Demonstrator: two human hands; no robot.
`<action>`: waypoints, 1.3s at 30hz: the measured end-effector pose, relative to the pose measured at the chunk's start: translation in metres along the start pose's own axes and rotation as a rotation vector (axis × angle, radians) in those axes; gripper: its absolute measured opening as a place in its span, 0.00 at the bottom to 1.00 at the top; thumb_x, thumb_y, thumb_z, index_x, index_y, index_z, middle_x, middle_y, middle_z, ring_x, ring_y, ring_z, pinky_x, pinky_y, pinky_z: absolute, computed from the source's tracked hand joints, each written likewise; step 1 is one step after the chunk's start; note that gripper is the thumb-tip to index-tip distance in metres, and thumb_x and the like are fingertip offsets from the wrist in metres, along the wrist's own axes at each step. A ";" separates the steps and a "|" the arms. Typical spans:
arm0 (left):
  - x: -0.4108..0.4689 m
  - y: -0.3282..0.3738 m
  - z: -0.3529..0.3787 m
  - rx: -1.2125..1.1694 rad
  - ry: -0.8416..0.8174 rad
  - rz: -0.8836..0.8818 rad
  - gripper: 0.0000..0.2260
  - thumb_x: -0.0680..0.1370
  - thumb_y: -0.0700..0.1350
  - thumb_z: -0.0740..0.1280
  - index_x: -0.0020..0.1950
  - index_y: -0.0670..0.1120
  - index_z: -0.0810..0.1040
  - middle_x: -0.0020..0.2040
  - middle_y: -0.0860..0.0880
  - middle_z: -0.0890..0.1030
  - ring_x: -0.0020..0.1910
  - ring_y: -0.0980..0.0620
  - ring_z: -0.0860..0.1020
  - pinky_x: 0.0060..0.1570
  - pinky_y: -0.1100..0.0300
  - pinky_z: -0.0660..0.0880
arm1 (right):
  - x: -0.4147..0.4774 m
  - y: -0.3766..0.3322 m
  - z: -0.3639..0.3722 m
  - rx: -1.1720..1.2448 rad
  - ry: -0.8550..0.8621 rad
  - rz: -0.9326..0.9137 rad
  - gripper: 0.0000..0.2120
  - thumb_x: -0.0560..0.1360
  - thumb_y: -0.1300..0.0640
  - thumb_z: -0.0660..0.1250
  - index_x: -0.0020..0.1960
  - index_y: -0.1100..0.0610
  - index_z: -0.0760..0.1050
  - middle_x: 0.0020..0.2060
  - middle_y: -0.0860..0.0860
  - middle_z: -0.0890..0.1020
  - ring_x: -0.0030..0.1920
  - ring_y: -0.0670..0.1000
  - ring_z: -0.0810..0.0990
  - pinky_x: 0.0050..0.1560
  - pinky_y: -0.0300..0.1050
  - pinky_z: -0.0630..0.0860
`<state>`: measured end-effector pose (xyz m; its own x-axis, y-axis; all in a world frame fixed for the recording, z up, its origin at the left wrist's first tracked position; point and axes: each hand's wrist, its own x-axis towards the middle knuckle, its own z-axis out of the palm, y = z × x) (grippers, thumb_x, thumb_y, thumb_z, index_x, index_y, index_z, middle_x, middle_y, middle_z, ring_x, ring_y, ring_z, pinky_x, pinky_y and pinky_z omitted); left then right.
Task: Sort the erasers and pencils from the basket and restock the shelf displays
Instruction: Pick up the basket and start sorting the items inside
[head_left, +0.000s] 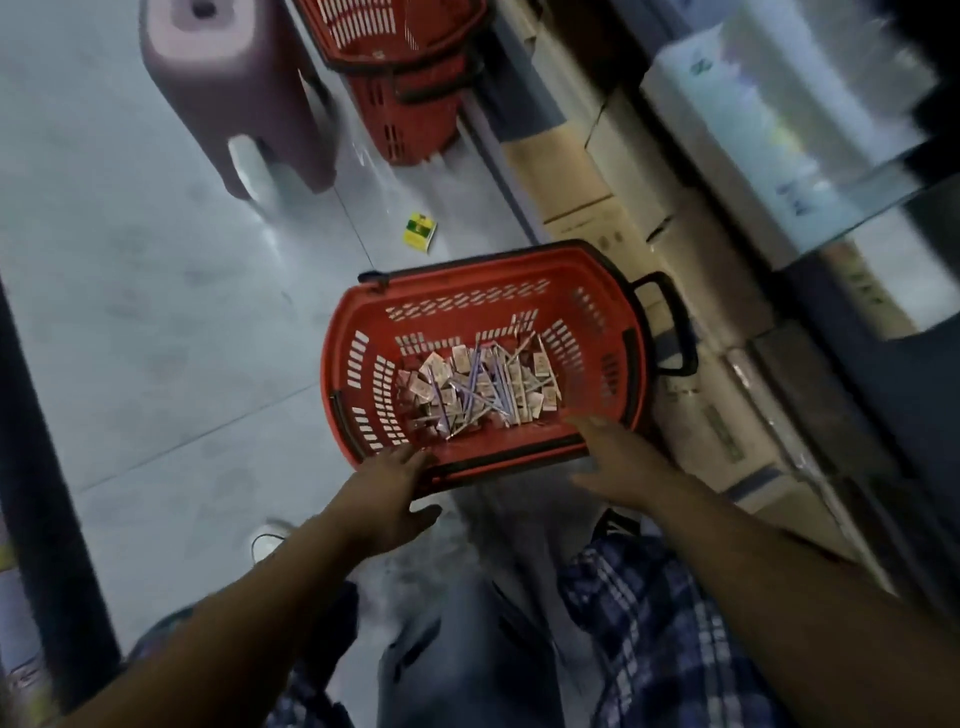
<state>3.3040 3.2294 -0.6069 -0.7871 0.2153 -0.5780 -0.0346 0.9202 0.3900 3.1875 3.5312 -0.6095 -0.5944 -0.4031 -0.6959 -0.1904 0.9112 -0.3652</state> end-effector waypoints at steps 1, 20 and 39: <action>0.014 -0.010 0.019 0.003 0.008 0.036 0.30 0.75 0.62 0.68 0.72 0.49 0.71 0.65 0.47 0.77 0.60 0.46 0.76 0.60 0.52 0.76 | 0.016 0.000 0.019 -0.048 0.007 -0.035 0.37 0.73 0.46 0.73 0.76 0.57 0.65 0.72 0.57 0.71 0.71 0.59 0.70 0.70 0.52 0.69; 0.027 -0.040 0.097 0.236 0.209 0.110 0.19 0.79 0.55 0.68 0.69 0.54 0.75 0.57 0.48 0.82 0.54 0.44 0.80 0.51 0.53 0.78 | 0.041 -0.058 0.146 -0.413 0.433 -0.112 0.22 0.71 0.44 0.69 0.65 0.44 0.76 0.55 0.51 0.84 0.58 0.57 0.82 0.55 0.49 0.77; 0.015 -0.063 0.072 -0.001 0.163 -0.135 0.18 0.82 0.60 0.63 0.63 0.50 0.78 0.59 0.47 0.82 0.55 0.46 0.79 0.59 0.51 0.76 | 0.042 -0.049 0.123 0.016 0.315 -0.079 0.28 0.78 0.42 0.68 0.72 0.56 0.71 0.66 0.56 0.78 0.62 0.57 0.78 0.62 0.48 0.75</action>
<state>3.3388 3.1978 -0.6918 -0.8645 0.0340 -0.5016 -0.1473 0.9368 0.3173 3.2677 3.4596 -0.6970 -0.7914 -0.4241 -0.4403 -0.2346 0.8758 -0.4219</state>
